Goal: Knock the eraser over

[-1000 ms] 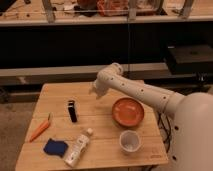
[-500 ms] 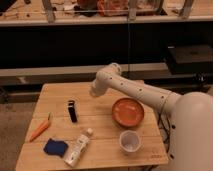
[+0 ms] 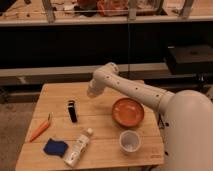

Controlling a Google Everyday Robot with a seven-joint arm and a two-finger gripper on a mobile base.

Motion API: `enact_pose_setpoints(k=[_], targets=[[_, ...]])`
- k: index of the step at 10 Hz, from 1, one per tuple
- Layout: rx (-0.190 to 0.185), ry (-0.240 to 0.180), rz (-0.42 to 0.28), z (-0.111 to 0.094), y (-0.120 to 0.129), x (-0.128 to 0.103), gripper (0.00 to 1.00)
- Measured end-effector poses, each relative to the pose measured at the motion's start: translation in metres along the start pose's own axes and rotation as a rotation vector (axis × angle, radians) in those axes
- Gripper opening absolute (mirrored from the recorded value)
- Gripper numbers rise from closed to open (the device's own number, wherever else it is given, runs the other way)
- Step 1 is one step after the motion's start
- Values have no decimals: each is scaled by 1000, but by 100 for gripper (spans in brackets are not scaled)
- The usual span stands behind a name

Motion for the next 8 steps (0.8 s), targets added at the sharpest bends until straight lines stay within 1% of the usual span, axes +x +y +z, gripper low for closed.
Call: enact_pose_setpoints(k=[1,3,5,8], targets=[[-1,-4,-5,1,-1,0,2],[1,-18,-20,8,-12,-6,2],[1,-26,-28,9,-11,-6,2],[4,-43,-43,15,-22,-14,2]])
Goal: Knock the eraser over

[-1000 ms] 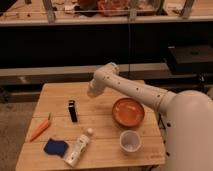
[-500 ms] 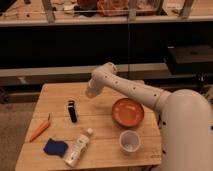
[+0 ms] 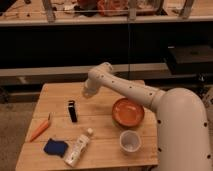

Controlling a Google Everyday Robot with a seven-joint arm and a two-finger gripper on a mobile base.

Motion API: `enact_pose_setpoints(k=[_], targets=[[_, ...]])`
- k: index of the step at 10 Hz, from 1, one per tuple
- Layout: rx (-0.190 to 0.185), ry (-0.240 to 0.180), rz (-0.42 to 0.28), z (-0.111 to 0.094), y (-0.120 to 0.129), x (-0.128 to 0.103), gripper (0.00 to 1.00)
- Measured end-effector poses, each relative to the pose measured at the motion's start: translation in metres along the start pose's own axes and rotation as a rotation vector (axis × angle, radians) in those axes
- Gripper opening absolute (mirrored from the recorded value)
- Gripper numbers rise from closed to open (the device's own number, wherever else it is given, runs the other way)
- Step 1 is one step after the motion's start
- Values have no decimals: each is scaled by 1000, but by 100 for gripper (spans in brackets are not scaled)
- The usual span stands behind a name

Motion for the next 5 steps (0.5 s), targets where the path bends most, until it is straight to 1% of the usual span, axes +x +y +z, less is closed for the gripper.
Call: enact_pose_setpoints(k=[5], targets=[[2,-21,-16,7,-10,-7,2]])
